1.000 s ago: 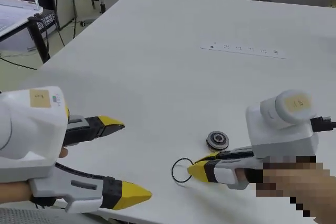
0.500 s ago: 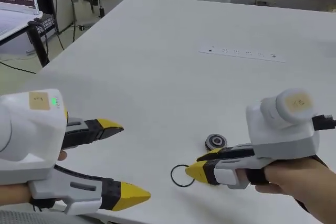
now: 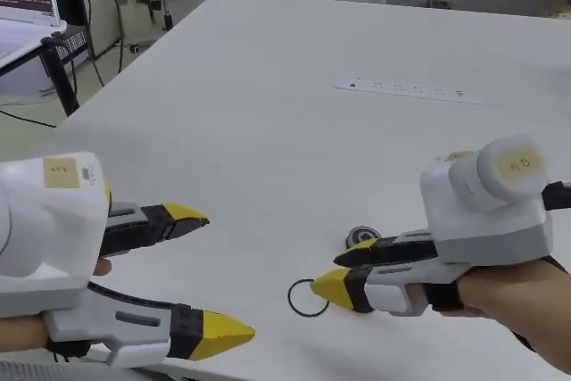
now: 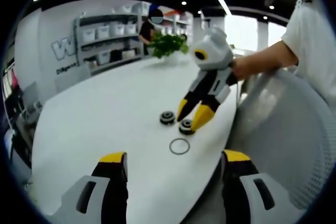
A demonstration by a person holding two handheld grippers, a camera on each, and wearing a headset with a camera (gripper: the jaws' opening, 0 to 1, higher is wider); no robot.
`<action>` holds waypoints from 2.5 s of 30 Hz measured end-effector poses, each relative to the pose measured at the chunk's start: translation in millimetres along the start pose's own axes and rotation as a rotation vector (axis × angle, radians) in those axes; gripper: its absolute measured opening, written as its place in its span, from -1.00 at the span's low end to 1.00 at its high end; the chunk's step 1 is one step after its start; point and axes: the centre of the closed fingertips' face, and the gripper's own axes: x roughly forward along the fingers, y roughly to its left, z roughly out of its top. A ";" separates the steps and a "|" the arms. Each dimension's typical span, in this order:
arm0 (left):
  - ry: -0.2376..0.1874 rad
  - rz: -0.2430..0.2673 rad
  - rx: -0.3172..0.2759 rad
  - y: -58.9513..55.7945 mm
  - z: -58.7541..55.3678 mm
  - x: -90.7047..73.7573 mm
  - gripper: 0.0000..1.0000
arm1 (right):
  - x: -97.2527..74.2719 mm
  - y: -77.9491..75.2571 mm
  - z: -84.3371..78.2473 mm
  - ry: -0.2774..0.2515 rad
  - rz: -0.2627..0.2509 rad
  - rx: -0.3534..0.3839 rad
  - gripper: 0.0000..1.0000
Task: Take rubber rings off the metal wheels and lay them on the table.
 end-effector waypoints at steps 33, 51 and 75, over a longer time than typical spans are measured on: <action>-0.106 -0.123 0.285 -17.7 105.9 32.7 0.55 | -53.2 -56.1 14.2 -0.101 -0.160 -0.011 -0.48; -0.105 -0.206 0.266 -7.1 93.1 117.1 0.36 | -45.9 -71.5 -22.6 0.000 -0.144 0.035 -0.50; 0.026 -0.256 0.214 -20.5 21.3 135.0 -0.30 | -22.3 -51.9 -59.6 0.138 -0.027 0.006 -0.52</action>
